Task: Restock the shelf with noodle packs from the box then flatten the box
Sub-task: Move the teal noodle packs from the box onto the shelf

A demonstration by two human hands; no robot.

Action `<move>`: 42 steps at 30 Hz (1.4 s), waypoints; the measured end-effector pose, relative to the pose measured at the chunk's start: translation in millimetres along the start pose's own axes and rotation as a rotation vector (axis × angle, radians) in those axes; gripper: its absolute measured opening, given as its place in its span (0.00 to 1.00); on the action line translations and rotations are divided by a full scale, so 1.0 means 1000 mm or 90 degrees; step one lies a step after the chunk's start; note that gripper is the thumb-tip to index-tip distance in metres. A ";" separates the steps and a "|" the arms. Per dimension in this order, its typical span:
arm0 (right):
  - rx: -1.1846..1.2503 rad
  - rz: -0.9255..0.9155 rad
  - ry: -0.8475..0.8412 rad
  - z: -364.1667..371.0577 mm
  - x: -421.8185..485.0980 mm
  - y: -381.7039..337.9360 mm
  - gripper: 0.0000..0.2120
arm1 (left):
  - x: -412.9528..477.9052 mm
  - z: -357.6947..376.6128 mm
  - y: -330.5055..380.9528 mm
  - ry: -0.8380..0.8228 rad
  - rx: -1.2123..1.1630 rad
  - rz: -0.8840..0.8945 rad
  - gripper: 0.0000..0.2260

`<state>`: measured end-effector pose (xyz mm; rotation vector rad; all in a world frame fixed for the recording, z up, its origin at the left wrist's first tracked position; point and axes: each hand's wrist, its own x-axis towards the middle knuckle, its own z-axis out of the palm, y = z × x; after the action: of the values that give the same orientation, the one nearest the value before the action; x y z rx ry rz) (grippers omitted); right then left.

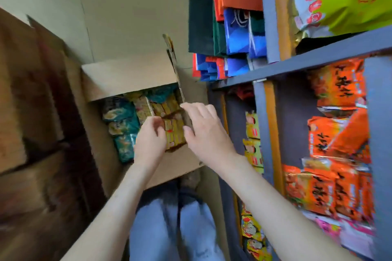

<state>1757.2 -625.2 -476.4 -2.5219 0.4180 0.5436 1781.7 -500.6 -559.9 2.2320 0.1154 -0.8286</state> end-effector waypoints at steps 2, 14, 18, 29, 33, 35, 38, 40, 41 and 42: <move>-0.023 -0.028 -0.097 0.045 0.025 0.015 0.24 | 0.030 0.008 -0.053 -0.028 0.060 -0.116 0.13; 0.077 0.062 -0.174 0.268 0.116 0.098 0.23 | 0.163 0.106 -0.295 -0.071 0.191 -0.427 0.23; 0.104 0.097 -0.202 0.311 0.120 0.112 0.22 | 0.173 0.130 -0.336 0.027 -0.034 -0.617 0.24; 0.123 0.156 -0.193 0.330 0.143 0.128 0.21 | 0.178 0.170 -0.364 0.123 -0.126 -0.692 0.41; 0.137 0.156 -0.173 0.321 0.136 0.120 0.22 | 0.165 0.157 -0.362 0.182 -0.230 -0.647 0.37; 0.141 0.153 -0.162 0.313 0.125 0.111 0.21 | 0.158 0.147 -0.346 0.154 -0.277 -0.652 0.36; 0.140 0.148 -0.183 0.294 0.104 0.093 0.21 | 0.149 0.137 -0.320 0.120 -0.388 -0.677 0.31; 0.141 0.151 -0.190 0.277 0.092 0.082 0.22 | 0.137 0.127 -0.286 0.106 -0.440 -0.681 0.30; 0.146 0.152 -0.186 0.264 0.087 0.077 0.23 | 0.128 0.118 -0.259 0.099 -0.457 -0.676 0.29; 0.155 0.147 -0.187 0.250 0.082 0.071 0.24 | 0.119 0.111 -0.237 0.095 -0.469 -0.667 0.27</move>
<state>1727.9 -560.7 -739.8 -2.1332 0.6255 0.8814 1741.2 -423.3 -833.9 1.4169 1.4885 -0.9048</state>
